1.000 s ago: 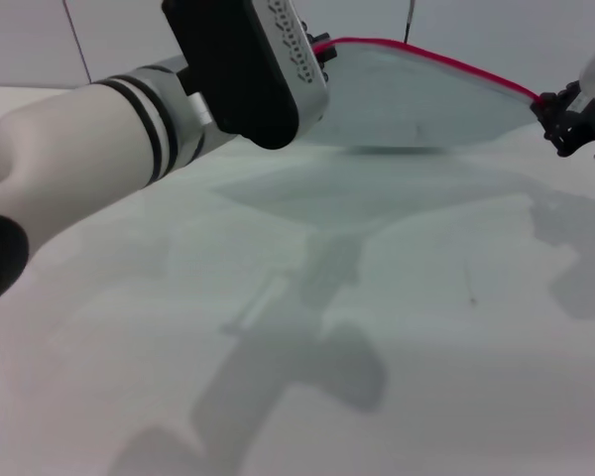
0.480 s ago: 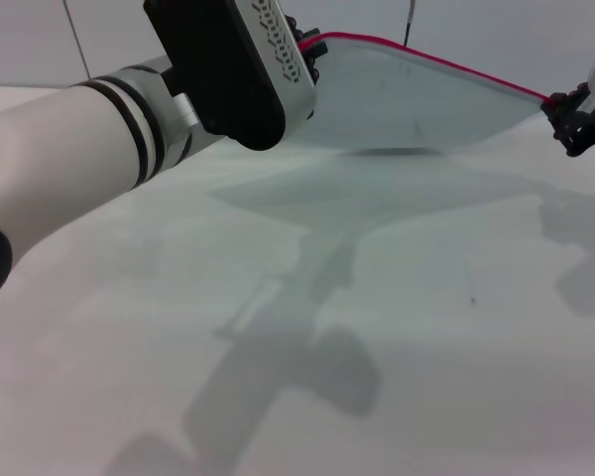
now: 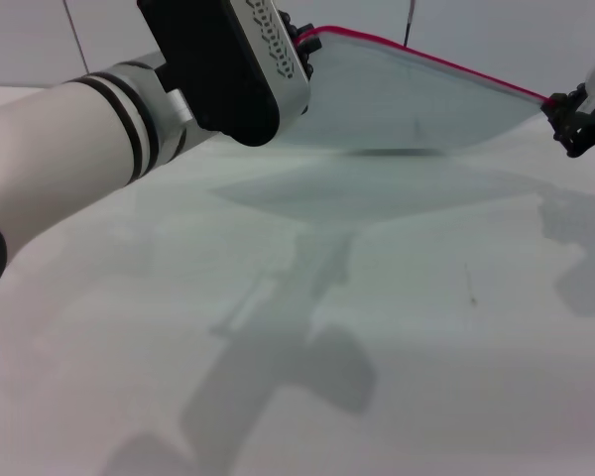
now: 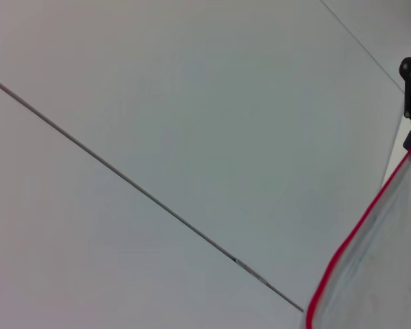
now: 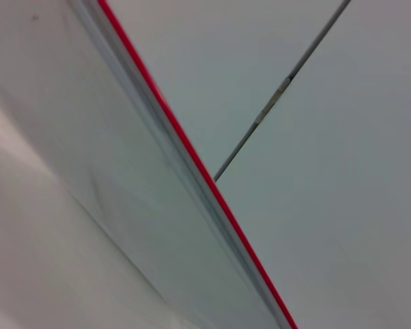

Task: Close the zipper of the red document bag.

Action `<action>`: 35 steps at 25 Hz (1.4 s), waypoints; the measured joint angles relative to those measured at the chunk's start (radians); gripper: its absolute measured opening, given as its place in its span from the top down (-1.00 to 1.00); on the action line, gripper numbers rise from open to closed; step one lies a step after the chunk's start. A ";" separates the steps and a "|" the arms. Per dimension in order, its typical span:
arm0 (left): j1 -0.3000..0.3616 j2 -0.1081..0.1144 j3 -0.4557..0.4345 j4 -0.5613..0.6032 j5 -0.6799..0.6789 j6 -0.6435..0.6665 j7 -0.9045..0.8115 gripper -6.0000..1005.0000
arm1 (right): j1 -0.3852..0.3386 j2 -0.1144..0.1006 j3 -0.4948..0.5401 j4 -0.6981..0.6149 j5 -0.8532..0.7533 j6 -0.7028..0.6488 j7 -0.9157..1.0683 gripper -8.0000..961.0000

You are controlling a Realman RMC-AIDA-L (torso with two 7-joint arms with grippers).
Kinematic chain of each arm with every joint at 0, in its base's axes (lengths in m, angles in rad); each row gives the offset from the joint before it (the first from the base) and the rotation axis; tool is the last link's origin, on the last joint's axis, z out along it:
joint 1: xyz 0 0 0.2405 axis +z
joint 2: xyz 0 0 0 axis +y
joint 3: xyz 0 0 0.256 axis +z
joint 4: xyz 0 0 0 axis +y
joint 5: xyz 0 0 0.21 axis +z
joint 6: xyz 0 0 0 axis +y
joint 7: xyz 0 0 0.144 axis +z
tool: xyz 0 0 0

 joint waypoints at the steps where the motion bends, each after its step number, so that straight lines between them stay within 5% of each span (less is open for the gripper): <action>1: -0.001 0.000 -0.001 0.001 0.000 0.002 0.002 0.67 | 0.000 0.000 0.002 0.004 -0.003 0.005 -0.001 0.66; 6: -0.008 0.001 -0.008 0.023 0.000 0.012 0.031 0.66 | -0.006 0.004 0.004 0.002 -0.001 0.031 0.003 0.63; 15: -0.010 0.000 -0.008 0.067 0.000 0.099 0.041 0.66 | -0.010 0.007 0.004 0.002 0.006 0.043 0.010 0.24; 23: -0.001 -0.004 -0.012 0.103 -0.002 0.208 -0.003 -0.01 | -0.055 0.009 -0.021 -0.014 0.107 0.120 0.004 -0.11; 26: 0.000 -0.004 -0.014 0.152 -0.002 0.304 -0.051 -0.28 | -0.110 0.009 -0.080 -0.050 0.199 0.215 0.002 -0.10; 35: 0.008 -0.003 -0.028 0.325 -0.020 0.649 -0.267 -0.51 | -0.250 0.008 -0.373 -0.121 0.420 0.698 0.006 -0.09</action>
